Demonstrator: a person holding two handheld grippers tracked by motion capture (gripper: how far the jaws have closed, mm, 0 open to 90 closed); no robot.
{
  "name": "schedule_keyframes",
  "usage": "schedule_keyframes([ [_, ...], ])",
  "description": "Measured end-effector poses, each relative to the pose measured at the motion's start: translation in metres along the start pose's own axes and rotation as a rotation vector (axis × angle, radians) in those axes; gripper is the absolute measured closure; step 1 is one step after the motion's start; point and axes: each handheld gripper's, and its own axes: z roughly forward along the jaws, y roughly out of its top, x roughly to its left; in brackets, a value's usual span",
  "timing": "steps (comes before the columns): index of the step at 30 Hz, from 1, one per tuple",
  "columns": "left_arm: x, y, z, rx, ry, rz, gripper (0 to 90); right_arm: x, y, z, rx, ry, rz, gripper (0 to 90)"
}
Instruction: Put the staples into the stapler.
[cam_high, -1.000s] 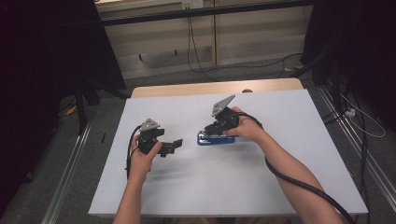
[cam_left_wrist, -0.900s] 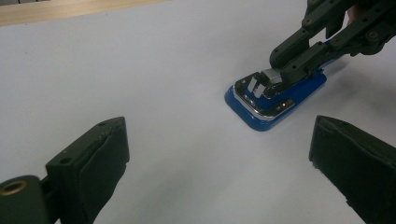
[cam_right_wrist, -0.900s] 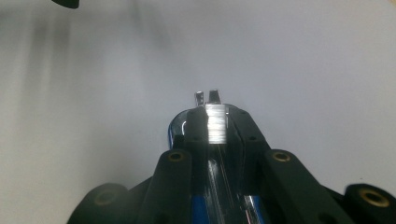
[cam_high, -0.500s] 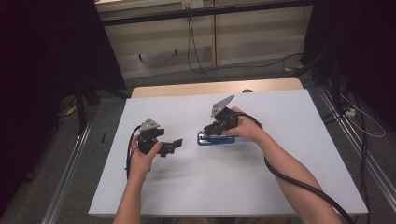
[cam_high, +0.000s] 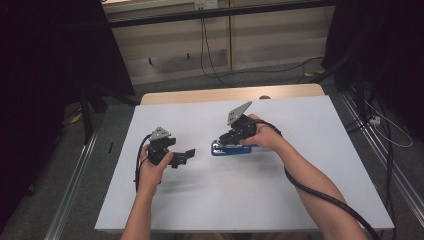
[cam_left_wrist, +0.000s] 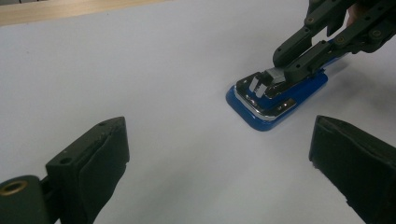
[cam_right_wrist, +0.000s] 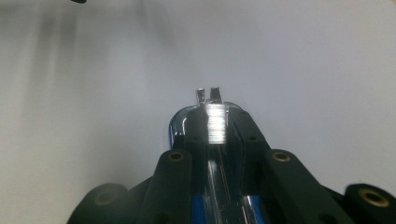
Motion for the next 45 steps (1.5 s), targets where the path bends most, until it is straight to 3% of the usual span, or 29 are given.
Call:
schedule_keyframes([
  [11,0.0015,-0.0002,-0.0004,0.005,0.000,0.002,5.1,-0.0016,0.0018,-0.0002,0.002,0.011,-0.028,79.0],
  [45,0.0024,-0.0008,-0.0003,0.003,-0.003,-0.007,5.1,-0.0017,0.0006,0.0021,0.011,0.019,-0.034,79.1],
])
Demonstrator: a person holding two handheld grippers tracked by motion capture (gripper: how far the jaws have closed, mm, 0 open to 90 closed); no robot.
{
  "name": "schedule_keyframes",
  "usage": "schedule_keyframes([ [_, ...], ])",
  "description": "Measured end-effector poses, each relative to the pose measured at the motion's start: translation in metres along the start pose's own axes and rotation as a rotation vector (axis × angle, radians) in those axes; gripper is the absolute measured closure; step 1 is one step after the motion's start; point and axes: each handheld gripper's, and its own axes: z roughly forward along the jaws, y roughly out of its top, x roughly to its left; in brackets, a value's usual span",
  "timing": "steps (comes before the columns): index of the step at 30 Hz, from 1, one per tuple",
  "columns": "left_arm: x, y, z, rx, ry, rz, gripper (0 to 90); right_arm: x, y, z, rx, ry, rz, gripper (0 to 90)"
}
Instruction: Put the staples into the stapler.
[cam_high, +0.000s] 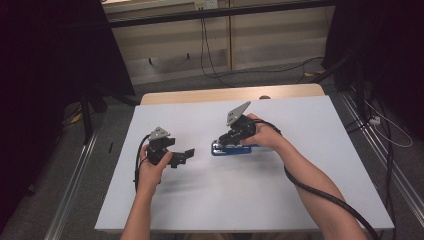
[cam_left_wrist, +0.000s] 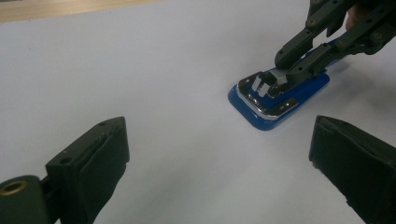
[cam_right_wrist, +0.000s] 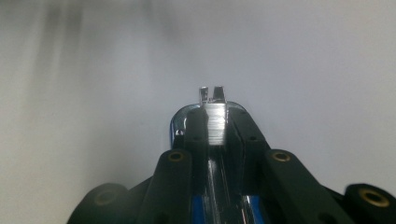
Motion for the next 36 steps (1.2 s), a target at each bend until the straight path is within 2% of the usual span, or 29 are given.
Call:
schedule_keyframes([
  [16,-0.0003,-0.0003,0.0005,-0.002,-0.001,-0.002,5.1,-0.0007,0.0032,0.0004,0.017,0.004,-0.020,79.0],
  [19,-0.0001,-0.0001,0.0004,0.005,0.000,0.009,5.1,-0.0008,0.0037,0.0009,0.015,0.005,-0.021,79.0],
  [36,-0.0010,-0.0005,0.0012,0.006,0.003,-0.001,5.1,-0.0017,0.0066,0.0039,0.008,0.008,-0.008,78.4],
])
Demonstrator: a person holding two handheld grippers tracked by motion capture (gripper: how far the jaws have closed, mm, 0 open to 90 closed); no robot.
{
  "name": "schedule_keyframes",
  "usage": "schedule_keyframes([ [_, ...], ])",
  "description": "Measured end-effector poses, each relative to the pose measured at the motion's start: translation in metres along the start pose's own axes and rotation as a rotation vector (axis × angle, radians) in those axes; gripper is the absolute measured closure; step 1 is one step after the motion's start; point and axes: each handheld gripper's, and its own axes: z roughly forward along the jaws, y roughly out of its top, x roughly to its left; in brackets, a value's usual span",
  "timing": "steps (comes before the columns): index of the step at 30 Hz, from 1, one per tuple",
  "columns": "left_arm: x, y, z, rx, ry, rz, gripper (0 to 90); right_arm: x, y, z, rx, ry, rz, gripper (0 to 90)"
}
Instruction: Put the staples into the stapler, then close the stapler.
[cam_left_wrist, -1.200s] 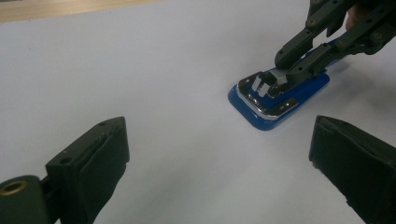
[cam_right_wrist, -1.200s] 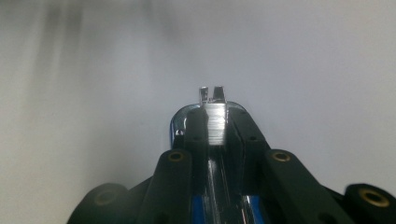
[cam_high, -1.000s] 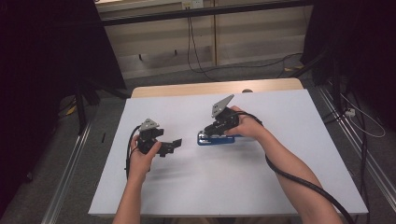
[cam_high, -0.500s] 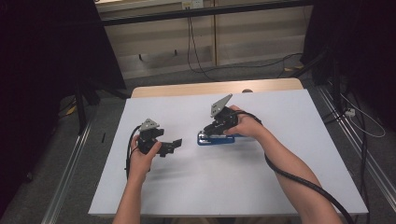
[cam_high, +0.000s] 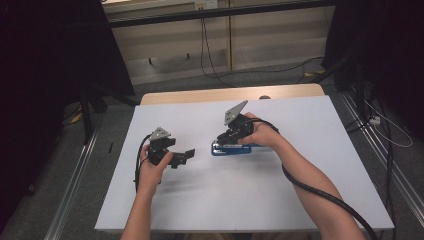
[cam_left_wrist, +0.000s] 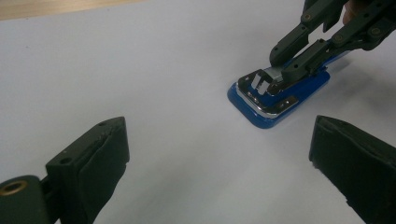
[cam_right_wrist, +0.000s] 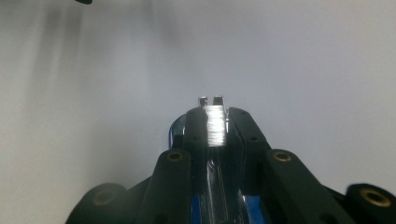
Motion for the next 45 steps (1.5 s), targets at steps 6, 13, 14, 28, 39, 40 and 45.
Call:
schedule_keyframes([
  [6,0.001,0.000,-0.001,-0.003,0.000,0.005,5.1,0.000,0.002,0.003,-0.002,-0.003,-0.004,77.7],
  [13,0.001,0.000,-0.001,-0.006,0.001,0.000,5.1,0.001,0.001,0.002,-0.012,-0.016,0.015,70.9],
  [14,0.001,0.000,-0.001,-0.008,0.000,-0.001,5.1,0.001,0.000,0.001,-0.016,-0.015,0.020,69.5],
  [28,-0.003,0.001,0.001,-0.004,-0.013,0.015,5.1,0.014,-0.015,-0.027,-0.117,-0.155,0.193,23.7],
  [39,-0.006,0.001,0.006,-0.003,-0.036,0.013,5.1,0.029,-0.026,-0.054,-0.146,-0.255,0.271,9.2],
  [40,-0.006,0.001,0.006,-0.006,-0.041,0.006,5.1,0.029,-0.027,-0.057,-0.150,-0.264,0.280,9.1],
  [45,-0.007,0.001,0.009,-0.003,-0.072,0.008,5.1,0.037,-0.037,-0.067,-0.145,-0.316,0.304,8.2],
])
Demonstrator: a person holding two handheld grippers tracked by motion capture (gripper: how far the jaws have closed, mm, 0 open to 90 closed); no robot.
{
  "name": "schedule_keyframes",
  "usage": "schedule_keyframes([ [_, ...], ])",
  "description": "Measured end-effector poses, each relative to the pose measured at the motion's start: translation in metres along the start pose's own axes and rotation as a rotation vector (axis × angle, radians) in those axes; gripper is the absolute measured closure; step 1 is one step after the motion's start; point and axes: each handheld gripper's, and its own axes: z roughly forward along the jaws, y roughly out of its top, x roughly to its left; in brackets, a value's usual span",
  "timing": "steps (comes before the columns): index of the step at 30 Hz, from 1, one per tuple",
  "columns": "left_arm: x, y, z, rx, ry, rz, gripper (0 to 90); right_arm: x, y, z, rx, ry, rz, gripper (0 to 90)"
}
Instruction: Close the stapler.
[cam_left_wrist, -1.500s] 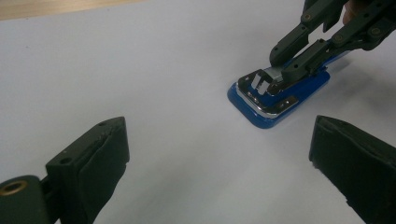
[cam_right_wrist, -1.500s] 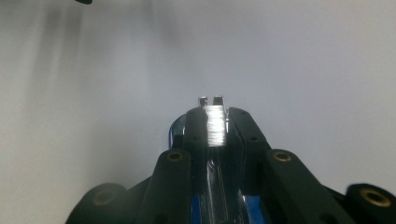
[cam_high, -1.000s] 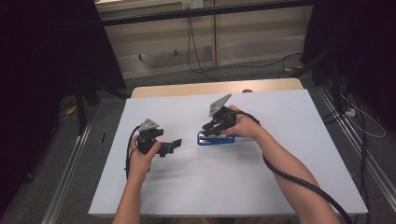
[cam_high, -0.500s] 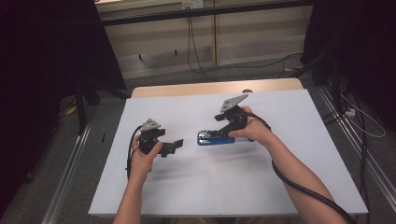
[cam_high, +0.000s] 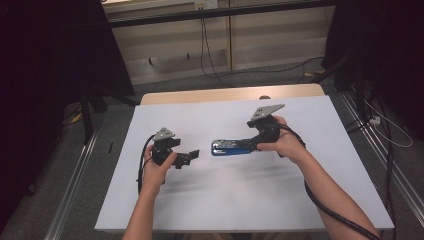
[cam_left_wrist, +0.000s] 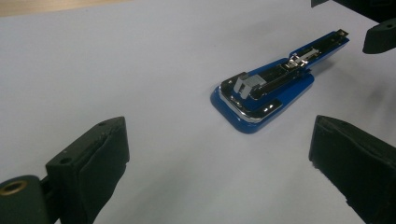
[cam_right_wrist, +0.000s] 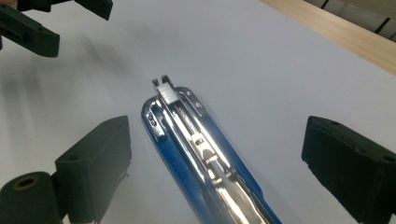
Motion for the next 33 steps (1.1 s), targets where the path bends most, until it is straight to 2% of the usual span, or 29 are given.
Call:
schedule_keyframes([
  [1,-0.001,0.000,0.001,-0.006,-0.015,-0.006,5.3,0.001,-0.002,-0.003,0.005,-0.014,0.001,8.1],
  [4,-0.002,0.001,0.002,-0.018,-0.008,0.002,5.3,0.003,-0.010,-0.011,0.008,-0.050,0.019,7.9],
  [6,-0.003,0.001,0.003,-0.024,-0.018,-0.011,5.5,0.004,-0.016,-0.017,-0.005,-0.066,0.034,7.9],
  [11,-0.005,0.001,0.006,-0.026,-0.026,0.000,5.4,0.005,-0.030,-0.030,0.001,-0.124,0.068,8.0],
  [16,-0.008,0.001,0.011,-0.012,-0.018,0.011,5.6,0.007,-0.039,-0.045,-0.040,-0.150,0.088,9.3],
  [20,-0.010,0.001,0.015,-0.014,-0.024,0.019,6.6,0.010,-0.045,-0.053,-0.058,-0.198,0.095,9.4],
  [22,-0.011,0.001,0.017,-0.015,-0.012,0.029,10.0,0.010,-0.049,-0.056,-0.067,-0.216,0.090,9.4],
  [24,-0.011,0.001,0.019,-0.023,-0.011,0.027,13.3,0.010,-0.051,-0.058,-0.045,-0.239,0.079,9.4],
  [26,-0.012,0.001,0.020,-0.016,-0.003,0.033,19.4,0.009,-0.053,-0.063,-0.064,-0.251,0.088,10.0],
  [28,-0.013,0.001,0.023,-0.021,-0.004,0.021,29.7,0.007,-0.056,-0.069,-0.082,-0.248,0.118,14.2],
  [30,-0.013,0.000,0.025,-0.003,-0.016,0.025,41.8,0.004,-0.060,-0.074,-0.090,-0.261,0.130,15.2],
  [31,-0.014,0.000,0.026,0.003,-0.009,0.037,44.5,0.002,-0.063,-0.076,-0.093,-0.271,0.142,15.4],
  [33,-0.015,0.000,0.029,0.009,0.002,0.046,55.3,-0.001,-0.068,-0.079,-0.091,-0.280,0.155,18.0],
])
